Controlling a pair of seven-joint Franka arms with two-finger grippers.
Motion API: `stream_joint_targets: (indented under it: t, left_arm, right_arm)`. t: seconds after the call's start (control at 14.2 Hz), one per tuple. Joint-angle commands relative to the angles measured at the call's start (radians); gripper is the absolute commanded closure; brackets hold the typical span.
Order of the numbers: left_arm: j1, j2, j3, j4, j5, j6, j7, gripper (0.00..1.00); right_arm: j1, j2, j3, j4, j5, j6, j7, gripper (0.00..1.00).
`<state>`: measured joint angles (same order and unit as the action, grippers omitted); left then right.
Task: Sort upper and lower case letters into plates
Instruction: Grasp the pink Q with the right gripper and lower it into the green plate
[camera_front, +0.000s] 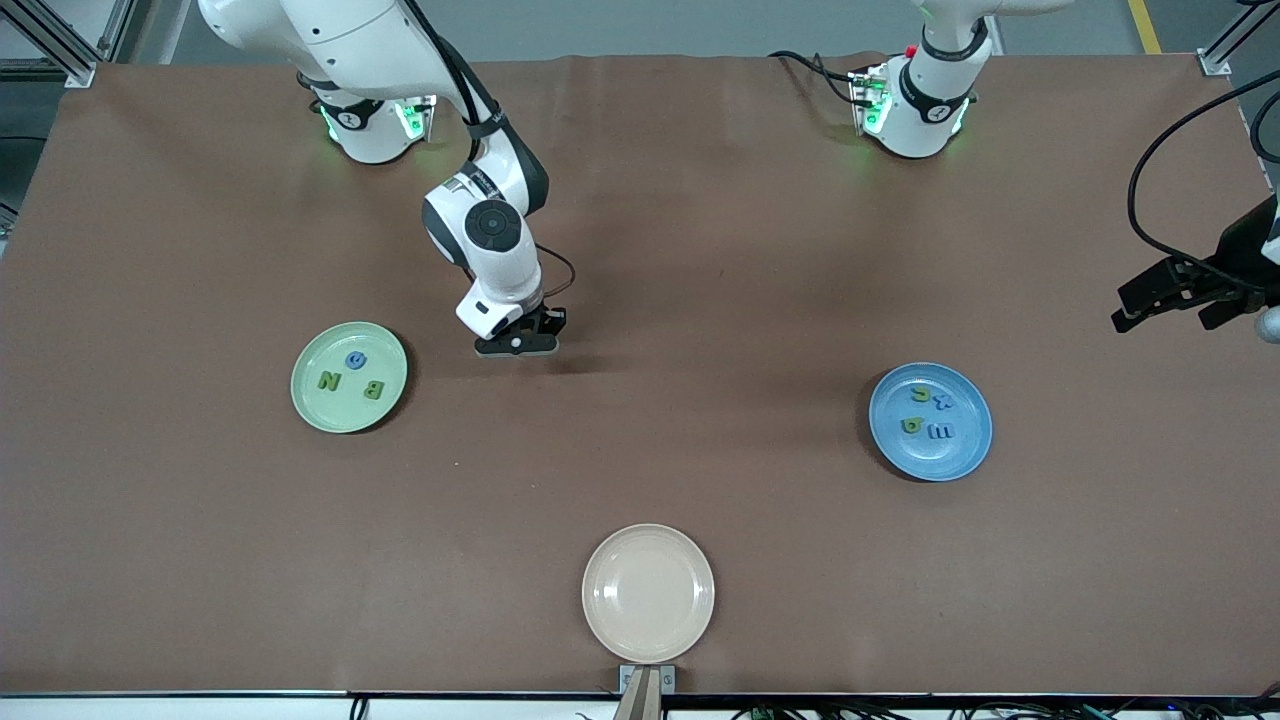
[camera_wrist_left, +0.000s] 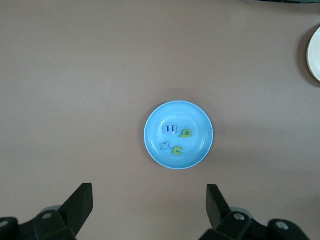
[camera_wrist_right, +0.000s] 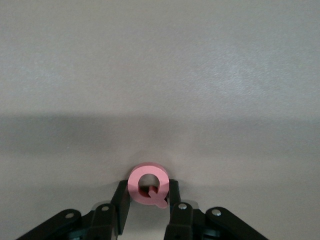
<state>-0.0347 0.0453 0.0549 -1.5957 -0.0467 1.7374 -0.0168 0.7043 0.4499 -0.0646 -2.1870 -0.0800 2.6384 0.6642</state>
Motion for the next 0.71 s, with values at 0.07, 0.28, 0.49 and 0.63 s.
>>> stream_joint_targets:
  t: [0.07, 0.28, 0.49, 0.63]
  left_arm:
    - [0.001, -0.027, -0.003, -0.01, -0.009, -0.033, 0.014, 0.0]
    - [-0.002, -0.056, -0.018, -0.036, -0.007, -0.033, 0.002, 0.0]
    - [-0.002, -0.056, -0.044, -0.035, -0.007, -0.033, -0.005, 0.0]
    - [-0.002, -0.058, -0.047, -0.035, -0.007, -0.035, -0.014, 0.0]
  right_arm:
    - [-0.038, 0.003, 0.003, 0.003, -0.027, -0.001, 0.002, 1.0]
    - [-0.095, -0.034, 0.003, 0.001, -0.027, -0.035, -0.075, 1.0]
    - [-0.202, -0.106, 0.005, 0.0, -0.026, -0.118, -0.233, 1.0]
    - [-0.282, -0.154, 0.006, -0.004, -0.024, -0.167, -0.338, 1.0]
